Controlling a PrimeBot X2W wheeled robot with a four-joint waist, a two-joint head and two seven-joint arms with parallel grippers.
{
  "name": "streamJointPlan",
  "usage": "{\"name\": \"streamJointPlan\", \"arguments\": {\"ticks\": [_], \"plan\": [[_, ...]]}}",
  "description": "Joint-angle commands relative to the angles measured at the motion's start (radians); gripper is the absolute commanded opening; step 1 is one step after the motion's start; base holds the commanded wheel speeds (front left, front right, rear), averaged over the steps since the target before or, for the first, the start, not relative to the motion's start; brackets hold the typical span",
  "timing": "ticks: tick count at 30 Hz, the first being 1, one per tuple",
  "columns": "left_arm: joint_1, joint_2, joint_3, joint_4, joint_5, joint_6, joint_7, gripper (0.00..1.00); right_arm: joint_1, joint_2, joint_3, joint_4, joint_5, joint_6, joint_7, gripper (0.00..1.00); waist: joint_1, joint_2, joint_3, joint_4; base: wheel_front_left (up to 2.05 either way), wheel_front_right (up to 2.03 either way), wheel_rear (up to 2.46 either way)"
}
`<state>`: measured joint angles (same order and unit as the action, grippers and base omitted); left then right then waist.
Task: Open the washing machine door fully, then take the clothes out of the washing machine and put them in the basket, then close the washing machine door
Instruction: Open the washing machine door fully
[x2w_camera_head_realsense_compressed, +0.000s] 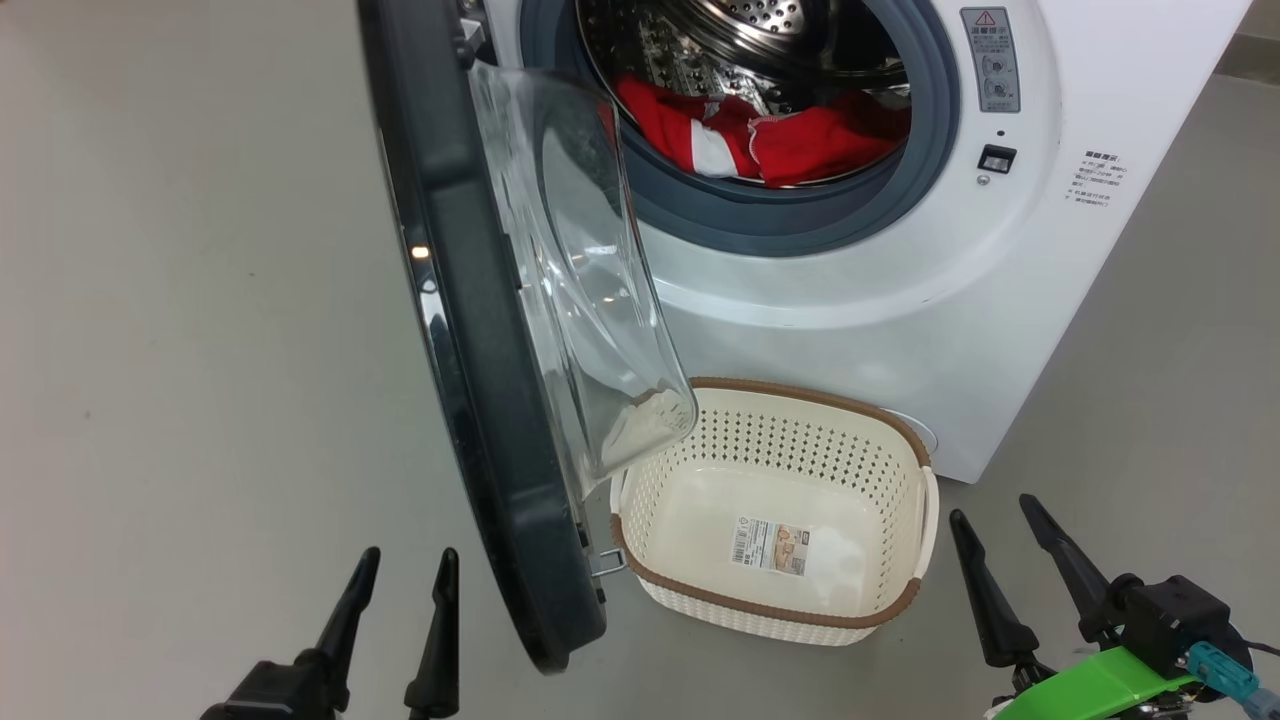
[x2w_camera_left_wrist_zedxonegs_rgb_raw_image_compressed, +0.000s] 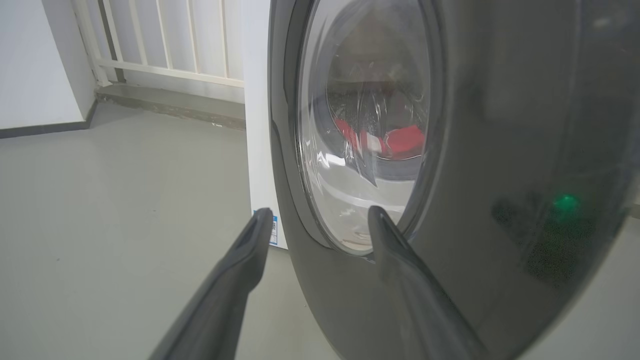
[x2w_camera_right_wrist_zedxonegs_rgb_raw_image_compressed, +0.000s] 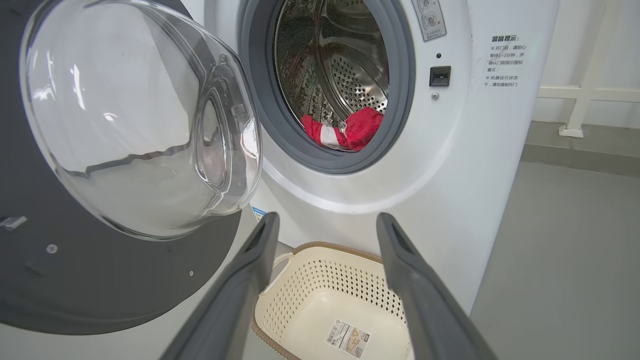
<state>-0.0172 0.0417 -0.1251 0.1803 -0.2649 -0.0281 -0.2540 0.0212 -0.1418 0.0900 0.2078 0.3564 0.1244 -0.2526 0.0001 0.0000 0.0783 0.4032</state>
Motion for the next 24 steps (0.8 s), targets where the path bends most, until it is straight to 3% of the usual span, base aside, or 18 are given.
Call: {"name": "streamJointPlan", "arguments": {"ticks": [1, 17, 18, 19, 20, 21, 22, 24], "plan": [[-0.006, 0.008, 0.035, -0.018, 0.007, -0.005, -0.008, 1.00, 0.003, 0.002, 0.010, -0.024, -0.012, 0.006, -0.009, 1.00, 0.0000, 0.0000, 0.000, 0.000, 0.00, 0.00, 0.00], [-0.008, 0.008, 0.036, -0.023, 0.002, 0.000, -0.008, 1.00, 0.009, 0.007, 0.012, -0.019, -0.024, 0.006, -0.009, 1.00, 0.0000, 0.0000, -0.003, -0.002, 0.00, 0.00, 0.00], [-0.008, 0.008, 0.036, -0.026, 0.000, 0.002, -0.008, 0.90, 0.010, 0.007, 0.012, -0.019, -0.024, 0.006, -0.009, 1.00, 0.0000, 0.0000, -0.004, -0.002, 0.00, 0.00, 0.00], [-0.008, 0.008, 0.038, -0.031, -0.002, 0.003, -0.008, 0.49, 0.010, 0.007, 0.013, -0.019, -0.023, 0.006, -0.009, 1.00, 0.0000, 0.0000, -0.004, -0.002, 0.00, 0.00, 0.00], [-0.008, 0.008, 0.039, -0.036, -0.003, 0.003, -0.008, 0.34, 0.010, 0.007, 0.015, -0.020, -0.021, 0.006, -0.009, 1.00, 0.0000, 0.0000, -0.005, -0.002, 0.00, 0.00, 0.00], [-0.009, 0.008, 0.040, -0.043, -0.003, 0.003, -0.008, 0.12, 0.010, 0.006, 0.015, -0.020, -0.019, 0.006, -0.009, 1.00, 0.0000, 0.0000, -0.005, -0.002, 0.00, 0.00, 0.00], [-0.011, 0.008, 0.043, -0.054, 0.000, 0.003, -0.008, 0.00, 0.011, 0.006, 0.015, -0.021, -0.018, 0.006, -0.009, 1.00, 0.0000, 0.0000, -0.006, -0.002, 0.00, 0.00, 0.00], [-0.013, 0.008, 0.053, -0.082, -0.002, 0.006, -0.008, 0.00, 0.010, 0.005, 0.016, -0.023, -0.016, 0.006, -0.009, 1.00, 0.0000, 0.0000, -0.006, -0.002, 0.00, 0.00, 0.00]]}}
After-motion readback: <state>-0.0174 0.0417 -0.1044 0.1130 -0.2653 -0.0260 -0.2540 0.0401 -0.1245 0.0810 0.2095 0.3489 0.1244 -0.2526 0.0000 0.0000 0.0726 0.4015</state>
